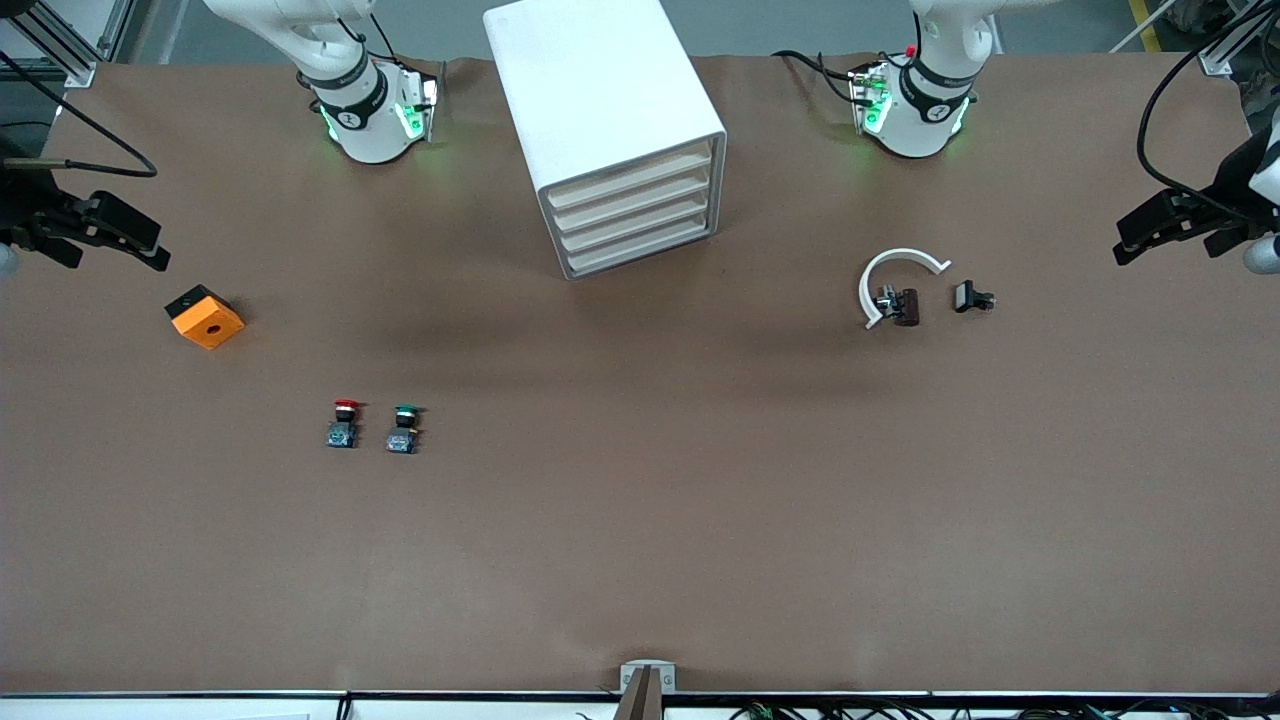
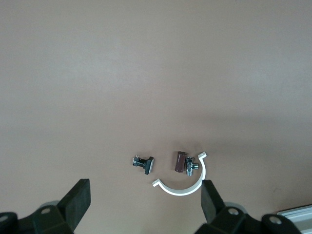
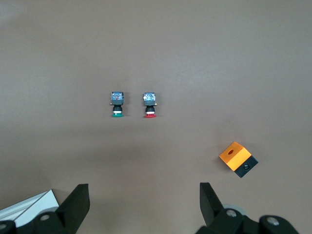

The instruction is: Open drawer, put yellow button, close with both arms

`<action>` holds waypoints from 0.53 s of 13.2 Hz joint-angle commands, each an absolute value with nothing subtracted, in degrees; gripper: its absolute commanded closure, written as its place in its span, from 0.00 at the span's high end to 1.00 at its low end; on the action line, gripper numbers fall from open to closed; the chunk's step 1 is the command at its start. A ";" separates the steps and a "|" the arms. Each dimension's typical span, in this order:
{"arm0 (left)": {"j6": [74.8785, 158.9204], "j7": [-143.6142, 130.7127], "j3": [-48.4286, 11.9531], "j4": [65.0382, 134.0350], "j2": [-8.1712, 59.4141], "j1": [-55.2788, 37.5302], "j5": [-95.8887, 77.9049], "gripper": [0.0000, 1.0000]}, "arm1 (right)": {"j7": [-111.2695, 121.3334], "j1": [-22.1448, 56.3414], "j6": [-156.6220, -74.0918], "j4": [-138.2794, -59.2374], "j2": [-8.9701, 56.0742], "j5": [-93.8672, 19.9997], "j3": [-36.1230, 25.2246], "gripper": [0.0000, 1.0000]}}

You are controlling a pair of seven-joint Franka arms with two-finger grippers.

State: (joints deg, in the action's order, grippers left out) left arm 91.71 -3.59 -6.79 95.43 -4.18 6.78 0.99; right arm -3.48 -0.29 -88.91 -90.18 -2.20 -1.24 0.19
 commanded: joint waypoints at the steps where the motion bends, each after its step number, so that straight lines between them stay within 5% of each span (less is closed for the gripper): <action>1: 91.67 -3.07 -8.16 95.98 -4.75 6.68 0.26 1.00 | -3.60 -0.18 -88.50 -88.77 -1.58 -1.32 0.26 1.00; 7: 90.62 -2.81 -8.61 96.59 -5.27 6.94 -2.29 1.00 | -3.60 -0.26 -88.59 -88.77 -0.79 -0.79 0.26 1.00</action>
